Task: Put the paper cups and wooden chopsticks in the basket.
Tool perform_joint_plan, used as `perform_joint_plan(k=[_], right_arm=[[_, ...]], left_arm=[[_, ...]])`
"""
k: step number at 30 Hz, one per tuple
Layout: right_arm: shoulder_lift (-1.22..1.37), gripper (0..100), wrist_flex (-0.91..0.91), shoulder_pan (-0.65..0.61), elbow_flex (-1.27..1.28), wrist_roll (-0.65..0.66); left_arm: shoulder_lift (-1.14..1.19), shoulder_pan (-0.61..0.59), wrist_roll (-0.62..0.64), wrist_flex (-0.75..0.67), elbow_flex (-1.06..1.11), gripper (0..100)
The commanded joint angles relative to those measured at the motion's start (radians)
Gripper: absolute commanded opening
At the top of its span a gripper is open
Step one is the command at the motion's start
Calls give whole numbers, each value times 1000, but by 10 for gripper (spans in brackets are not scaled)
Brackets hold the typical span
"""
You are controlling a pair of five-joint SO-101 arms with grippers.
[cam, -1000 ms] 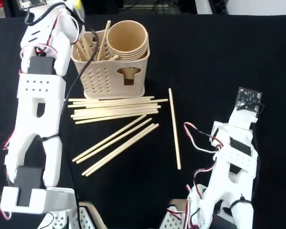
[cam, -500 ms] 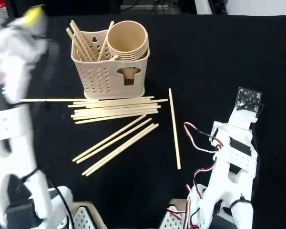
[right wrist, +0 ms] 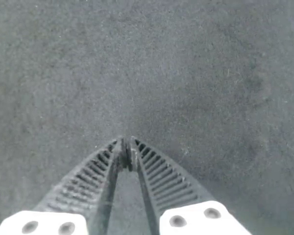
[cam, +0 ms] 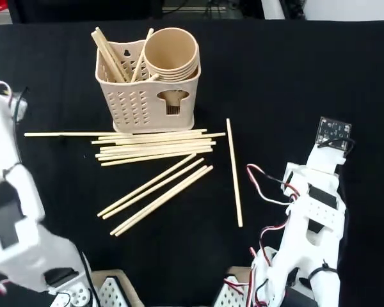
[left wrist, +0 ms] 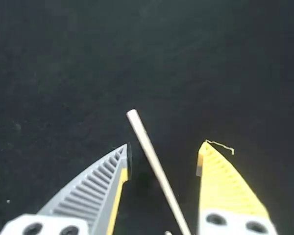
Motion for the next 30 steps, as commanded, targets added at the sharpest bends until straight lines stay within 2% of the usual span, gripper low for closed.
perform_joint_plan(k=[1,8,21,30], right_arm=[[-21,18,-25,-14,-24,-2],[-21,18,-25,-14,-24,-2],[-21,18,-26,-14,-24,-2],[-21,18,-26,-12,-24,-2]], left_arm=[[210,-47,41,-12,-162,232],[446,-33,58,-12,-349,232],[585,10,57,3,-487,227],[591,56,55,390,-691,231]])
